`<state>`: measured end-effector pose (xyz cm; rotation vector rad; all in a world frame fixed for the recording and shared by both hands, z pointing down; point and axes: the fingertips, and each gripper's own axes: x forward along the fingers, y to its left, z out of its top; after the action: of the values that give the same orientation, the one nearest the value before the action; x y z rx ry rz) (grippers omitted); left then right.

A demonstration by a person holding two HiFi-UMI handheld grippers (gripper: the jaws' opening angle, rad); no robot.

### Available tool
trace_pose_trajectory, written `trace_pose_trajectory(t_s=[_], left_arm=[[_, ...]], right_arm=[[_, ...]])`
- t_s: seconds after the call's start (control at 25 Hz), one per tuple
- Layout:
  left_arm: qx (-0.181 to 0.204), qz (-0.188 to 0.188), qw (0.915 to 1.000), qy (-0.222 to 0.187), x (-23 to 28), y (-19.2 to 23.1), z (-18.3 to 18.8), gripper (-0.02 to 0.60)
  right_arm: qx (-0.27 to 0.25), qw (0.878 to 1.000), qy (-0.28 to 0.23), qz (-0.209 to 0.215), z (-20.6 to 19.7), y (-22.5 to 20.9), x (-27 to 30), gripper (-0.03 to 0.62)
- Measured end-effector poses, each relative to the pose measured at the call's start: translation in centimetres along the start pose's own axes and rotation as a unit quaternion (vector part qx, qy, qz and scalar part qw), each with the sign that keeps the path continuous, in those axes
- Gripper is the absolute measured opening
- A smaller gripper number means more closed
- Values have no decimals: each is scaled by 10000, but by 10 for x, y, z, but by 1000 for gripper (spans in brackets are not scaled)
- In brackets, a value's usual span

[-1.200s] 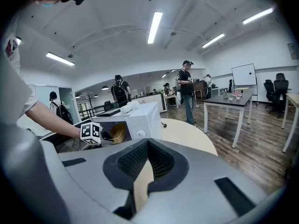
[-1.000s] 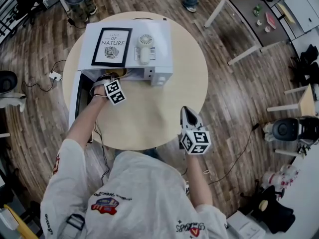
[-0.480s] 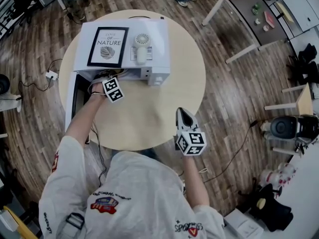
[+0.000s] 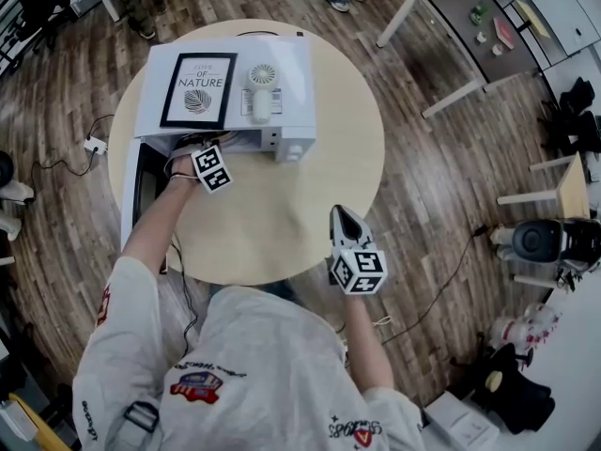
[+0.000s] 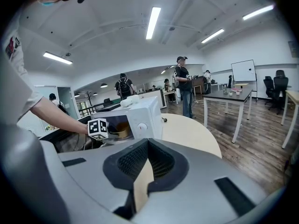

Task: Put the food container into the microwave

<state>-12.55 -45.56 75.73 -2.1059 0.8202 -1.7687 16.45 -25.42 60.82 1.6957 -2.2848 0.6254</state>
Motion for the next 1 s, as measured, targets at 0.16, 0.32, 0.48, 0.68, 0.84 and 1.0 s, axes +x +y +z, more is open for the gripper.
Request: trace_pose_trajectory(t_s=[0.16, 0.32, 0.48, 0.68, 0.84, 1.0], left_arm=[[-20, 69, 10000, -34, -2, 3, 2, 51], [-86, 114, 9999, -38, -5, 3, 2, 54], [-159, 190, 9997, -87, -11, 0, 4, 57], [-277, 445, 9980, -341, -25, 3, 10, 57], [-497, 522, 9964, -444, -34, 2, 5, 55], [-723, 565, 9944, -524, -52, 1, -1, 30]], right_arm=[[30, 10000, 21, -30, -3, -4, -1, 3], [26, 10000, 1, -15, -1, -4, -2, 3], [35, 10000, -23, 11, -1, -2, -3, 3], [10, 10000, -8, 54, -5, -2, -4, 3], [-9, 9999, -45, 122, -4, 2, -4, 3], [-69, 9997, -57, 234, 2, 11, -5, 3]])
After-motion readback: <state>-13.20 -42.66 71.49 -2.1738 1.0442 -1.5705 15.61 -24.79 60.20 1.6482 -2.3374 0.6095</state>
